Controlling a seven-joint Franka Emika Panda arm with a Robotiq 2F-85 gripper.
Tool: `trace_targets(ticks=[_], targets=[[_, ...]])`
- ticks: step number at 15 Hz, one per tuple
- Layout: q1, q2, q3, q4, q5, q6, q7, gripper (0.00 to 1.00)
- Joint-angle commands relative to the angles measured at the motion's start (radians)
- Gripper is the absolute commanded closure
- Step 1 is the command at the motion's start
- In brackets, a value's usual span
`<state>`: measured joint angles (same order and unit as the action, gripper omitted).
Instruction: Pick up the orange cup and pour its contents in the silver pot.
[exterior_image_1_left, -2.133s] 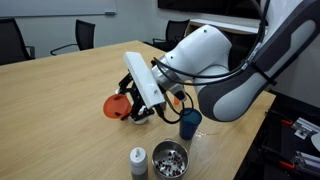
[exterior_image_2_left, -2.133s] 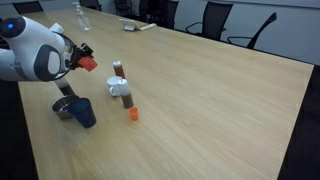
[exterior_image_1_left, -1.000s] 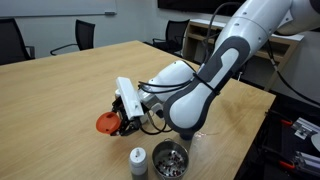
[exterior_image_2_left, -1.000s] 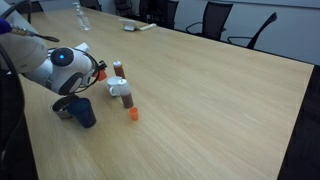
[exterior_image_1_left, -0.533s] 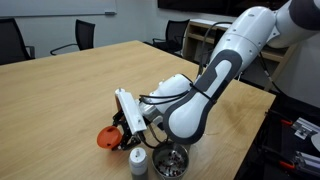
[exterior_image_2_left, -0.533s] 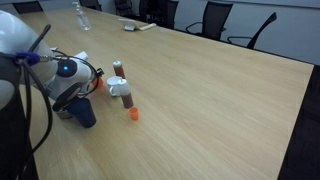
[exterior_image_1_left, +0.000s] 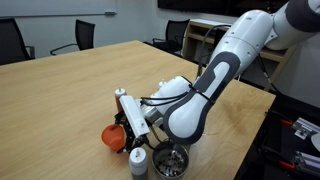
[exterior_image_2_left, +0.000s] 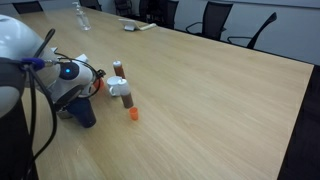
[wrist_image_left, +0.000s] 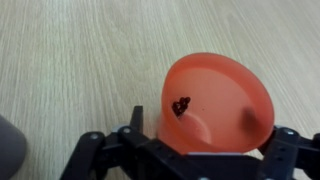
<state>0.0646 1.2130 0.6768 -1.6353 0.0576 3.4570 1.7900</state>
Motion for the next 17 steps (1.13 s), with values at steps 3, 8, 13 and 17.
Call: trace_targets(ticks=[3, 8, 13, 17], targets=[[0.001, -0.056, -0.016, -0.034, 0.087, -0.001, -0.078, 0.00], [0.096, -0.243, -0.169, -0.195, 0.277, -0.001, -0.122, 0.00], [0.156, -0.287, -0.222, -0.241, 0.332, -0.003, -0.146, 0.00], [0.169, -0.315, -0.247, -0.264, 0.342, -0.009, -0.147, 0.00]])
